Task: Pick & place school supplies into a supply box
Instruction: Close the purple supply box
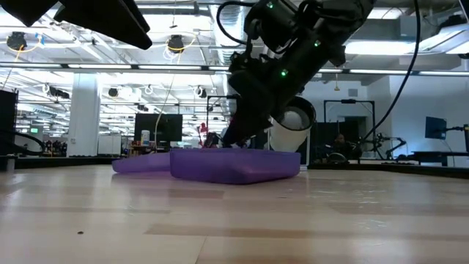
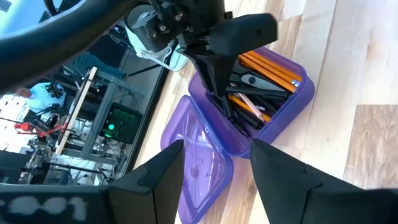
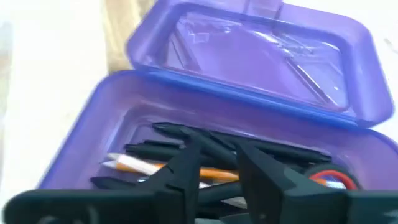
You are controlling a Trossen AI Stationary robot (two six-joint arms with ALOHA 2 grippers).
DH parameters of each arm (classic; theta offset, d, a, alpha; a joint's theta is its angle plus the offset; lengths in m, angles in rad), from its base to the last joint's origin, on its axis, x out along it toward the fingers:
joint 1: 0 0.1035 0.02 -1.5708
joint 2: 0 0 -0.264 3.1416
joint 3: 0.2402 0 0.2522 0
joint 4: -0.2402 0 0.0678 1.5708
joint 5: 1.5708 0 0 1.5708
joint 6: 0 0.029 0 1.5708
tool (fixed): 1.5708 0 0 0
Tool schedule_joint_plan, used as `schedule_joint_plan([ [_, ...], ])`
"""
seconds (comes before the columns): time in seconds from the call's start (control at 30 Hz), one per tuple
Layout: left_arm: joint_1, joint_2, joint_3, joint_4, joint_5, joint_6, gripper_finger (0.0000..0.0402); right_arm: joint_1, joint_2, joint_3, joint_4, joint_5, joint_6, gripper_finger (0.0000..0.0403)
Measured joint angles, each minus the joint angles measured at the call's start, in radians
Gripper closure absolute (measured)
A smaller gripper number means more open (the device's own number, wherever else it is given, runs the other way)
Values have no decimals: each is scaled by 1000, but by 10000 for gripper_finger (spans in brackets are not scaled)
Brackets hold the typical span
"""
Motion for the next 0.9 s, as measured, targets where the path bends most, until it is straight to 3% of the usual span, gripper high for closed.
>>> schedule_joint_plan([
  [0.2,0,0,0,0,0,-2,226,-15,15,1,10,1,2,274],
  [0.43,0,0,0,0,-5,-7,226,-14,98,7,57,-29,2,283],
  [0.67,0,0,0,0,1,7,226,-11,81,5,-28,-40,0,284],
  [0.9,0,0,0,0,1,8,226,15,77,8,-87,-136,-67,285],
])
